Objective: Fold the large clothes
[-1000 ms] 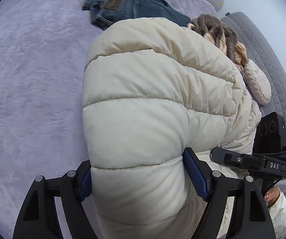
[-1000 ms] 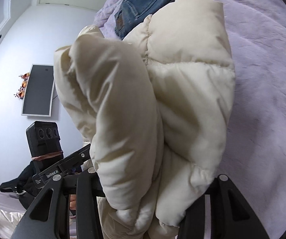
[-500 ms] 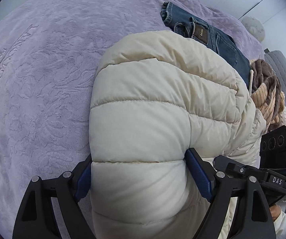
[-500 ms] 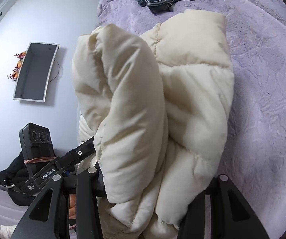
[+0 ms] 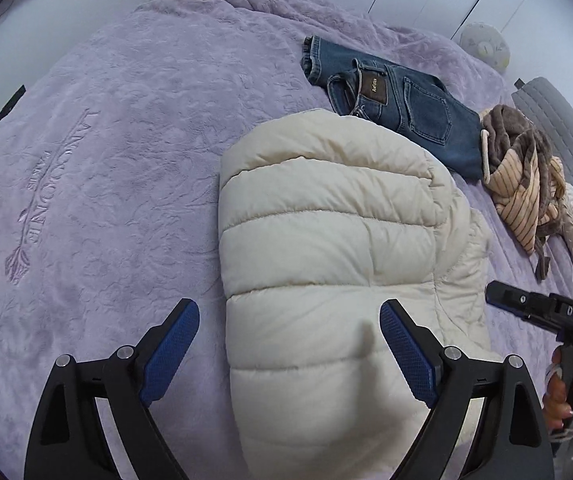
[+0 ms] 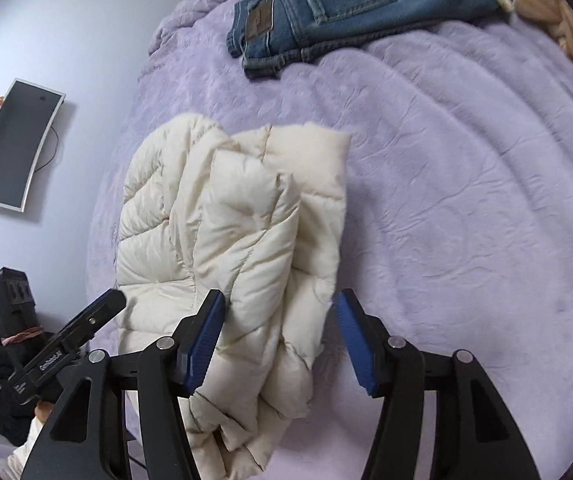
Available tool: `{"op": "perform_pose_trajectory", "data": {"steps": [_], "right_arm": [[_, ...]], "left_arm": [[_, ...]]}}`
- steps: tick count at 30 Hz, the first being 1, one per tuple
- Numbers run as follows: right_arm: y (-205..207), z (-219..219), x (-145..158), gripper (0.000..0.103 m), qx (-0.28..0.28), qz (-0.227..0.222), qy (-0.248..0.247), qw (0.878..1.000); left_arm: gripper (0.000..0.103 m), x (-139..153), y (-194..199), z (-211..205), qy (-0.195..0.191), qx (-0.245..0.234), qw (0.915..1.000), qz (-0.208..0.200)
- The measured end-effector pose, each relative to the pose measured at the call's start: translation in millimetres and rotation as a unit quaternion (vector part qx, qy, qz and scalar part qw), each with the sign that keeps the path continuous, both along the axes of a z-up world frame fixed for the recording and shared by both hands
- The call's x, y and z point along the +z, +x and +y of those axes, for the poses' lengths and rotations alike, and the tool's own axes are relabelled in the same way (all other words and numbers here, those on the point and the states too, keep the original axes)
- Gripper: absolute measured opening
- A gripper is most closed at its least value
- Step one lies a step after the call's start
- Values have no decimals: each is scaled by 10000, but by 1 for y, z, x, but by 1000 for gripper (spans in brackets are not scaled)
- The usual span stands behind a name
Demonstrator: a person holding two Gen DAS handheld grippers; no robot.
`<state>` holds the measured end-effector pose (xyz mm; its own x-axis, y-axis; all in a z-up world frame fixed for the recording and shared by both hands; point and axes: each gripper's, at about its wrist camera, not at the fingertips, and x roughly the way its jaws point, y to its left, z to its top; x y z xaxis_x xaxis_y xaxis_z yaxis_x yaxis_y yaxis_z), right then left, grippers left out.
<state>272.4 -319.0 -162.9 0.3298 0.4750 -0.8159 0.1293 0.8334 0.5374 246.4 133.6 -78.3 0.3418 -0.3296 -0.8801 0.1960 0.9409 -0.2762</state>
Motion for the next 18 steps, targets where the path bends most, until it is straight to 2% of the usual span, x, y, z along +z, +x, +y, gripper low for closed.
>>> {"op": "perform_pose_trajectory", "data": {"steps": [1,2,4,6,8,10,11,13,16,18], "right_arm": [[-3,-5,10,28,-31,-155,-75,9998],[-5,-7,20,25,-46,-280,-124,9995],[-7,-13,39,22,-38,-565,-134,9983],[5,0,50,22,72,-764,-201,9968],[18,17,49,22,251,-829,-332,9957],[29,36,35,22,349,-674,-707,9946],[34,40,23,22,390,-559,-912,9935],[40,41,-5,22,354,-275,-1117,9927],[45,27,-40,22,79,39,-987,9951],[48,19,-52,22,-52,131,-891,9959]], "left_arm": [[93,2,-7,4,0,-18,10000,8],[93,1,-14,7,23,-55,10000,25],[93,-4,-26,2,130,-246,9996,35],[93,-14,-38,-7,296,-415,9987,73],[93,-25,-45,-19,234,-509,9982,220],[94,-34,-52,-33,411,-587,9974,87],[99,-37,-56,-40,545,-659,9963,-31],[99,-43,-59,-50,649,-741,9950,-146],[99,-46,-60,-58,663,-770,9947,-149],[99,-45,-59,-59,672,-780,9946,-140]]}}
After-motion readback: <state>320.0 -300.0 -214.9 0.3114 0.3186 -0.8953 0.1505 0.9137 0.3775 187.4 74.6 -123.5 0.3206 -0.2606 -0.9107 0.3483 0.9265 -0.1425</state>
